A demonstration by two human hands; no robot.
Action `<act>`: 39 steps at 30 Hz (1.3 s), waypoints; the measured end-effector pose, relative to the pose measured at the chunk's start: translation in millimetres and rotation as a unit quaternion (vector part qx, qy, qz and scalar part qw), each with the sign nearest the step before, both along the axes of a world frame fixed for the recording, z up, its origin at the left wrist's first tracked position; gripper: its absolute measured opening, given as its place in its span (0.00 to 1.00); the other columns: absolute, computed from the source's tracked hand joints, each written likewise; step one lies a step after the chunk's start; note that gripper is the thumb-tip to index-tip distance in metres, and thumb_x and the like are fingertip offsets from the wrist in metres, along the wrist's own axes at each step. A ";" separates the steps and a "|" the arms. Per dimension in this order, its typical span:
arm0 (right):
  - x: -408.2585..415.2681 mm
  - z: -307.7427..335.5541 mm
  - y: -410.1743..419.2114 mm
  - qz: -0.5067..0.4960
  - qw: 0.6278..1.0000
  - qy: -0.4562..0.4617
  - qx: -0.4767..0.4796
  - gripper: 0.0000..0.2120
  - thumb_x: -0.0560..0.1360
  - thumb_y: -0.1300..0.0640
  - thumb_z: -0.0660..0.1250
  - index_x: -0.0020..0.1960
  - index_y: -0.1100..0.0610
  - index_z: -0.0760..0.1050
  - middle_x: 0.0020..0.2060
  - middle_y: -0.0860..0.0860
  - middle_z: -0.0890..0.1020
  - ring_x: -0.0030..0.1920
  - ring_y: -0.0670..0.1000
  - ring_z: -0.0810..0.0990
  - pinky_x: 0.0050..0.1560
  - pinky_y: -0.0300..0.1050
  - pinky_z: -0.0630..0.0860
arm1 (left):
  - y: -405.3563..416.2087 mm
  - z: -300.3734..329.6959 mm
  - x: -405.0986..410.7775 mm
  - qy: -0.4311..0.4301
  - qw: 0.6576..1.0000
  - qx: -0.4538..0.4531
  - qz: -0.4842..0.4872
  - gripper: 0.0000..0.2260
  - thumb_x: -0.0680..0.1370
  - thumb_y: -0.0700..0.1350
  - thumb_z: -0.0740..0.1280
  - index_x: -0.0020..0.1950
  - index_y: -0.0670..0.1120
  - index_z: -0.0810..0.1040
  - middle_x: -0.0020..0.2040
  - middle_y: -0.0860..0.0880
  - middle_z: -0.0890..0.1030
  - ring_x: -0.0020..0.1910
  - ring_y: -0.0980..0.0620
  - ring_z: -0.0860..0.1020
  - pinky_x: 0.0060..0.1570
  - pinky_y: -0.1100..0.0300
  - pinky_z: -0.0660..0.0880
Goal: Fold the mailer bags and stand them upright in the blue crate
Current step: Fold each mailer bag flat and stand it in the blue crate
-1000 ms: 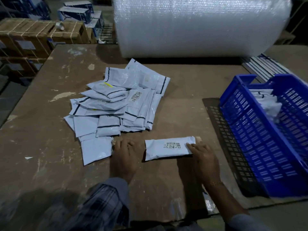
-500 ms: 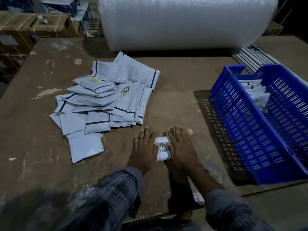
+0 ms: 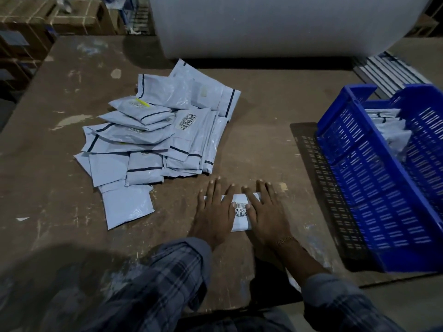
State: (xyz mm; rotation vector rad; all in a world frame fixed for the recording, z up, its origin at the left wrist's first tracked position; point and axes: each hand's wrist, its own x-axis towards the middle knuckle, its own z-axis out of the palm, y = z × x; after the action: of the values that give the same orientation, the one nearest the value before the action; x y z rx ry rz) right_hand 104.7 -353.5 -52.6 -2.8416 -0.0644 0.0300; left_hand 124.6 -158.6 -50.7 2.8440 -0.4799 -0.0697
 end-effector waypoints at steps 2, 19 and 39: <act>-0.7 1.7 0.5 0.001 1.000 0.001 0.004 0.26 0.85 0.43 0.48 0.83 0.43 0.56 0.84 0.55 0.53 0.83 0.59 0.49 0.82 0.60 0.51 | -0.5 -1.0 0.0 0.000 1.000 0.004 -0.001 0.27 0.87 0.56 0.43 0.87 0.53 0.52 0.87 0.41 0.48 0.86 0.41 0.47 0.80 0.35 0.53; 12.8 11.8 18.5 0.038 0.998 -0.047 0.020 0.30 0.78 0.57 0.57 0.80 0.63 0.63 0.80 0.58 0.63 0.82 0.59 0.57 0.80 0.55 0.56 | -7.9 6.8 12.7 0.027 0.999 -0.035 0.025 0.31 0.85 0.53 0.40 0.85 0.38 0.55 0.85 0.40 0.55 0.85 0.40 0.52 0.81 0.40 0.58; 8.0 10.4 25.3 0.012 0.999 -0.043 -0.008 0.27 0.84 0.53 0.54 0.81 0.60 0.61 0.82 0.58 0.58 0.82 0.61 0.52 0.81 0.59 0.54 | -3.3 -2.7 15.4 -0.004 0.998 -0.013 -0.057 0.29 0.87 0.53 0.41 0.86 0.42 0.49 0.87 0.43 0.45 0.85 0.41 0.40 0.82 0.45 0.47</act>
State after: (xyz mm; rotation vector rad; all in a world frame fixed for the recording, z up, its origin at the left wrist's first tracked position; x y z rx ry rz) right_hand 112.6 -328.2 -42.2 -2.8578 -0.1181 -0.0857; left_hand 140.0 -161.9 -53.4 2.7900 -0.6389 -0.0715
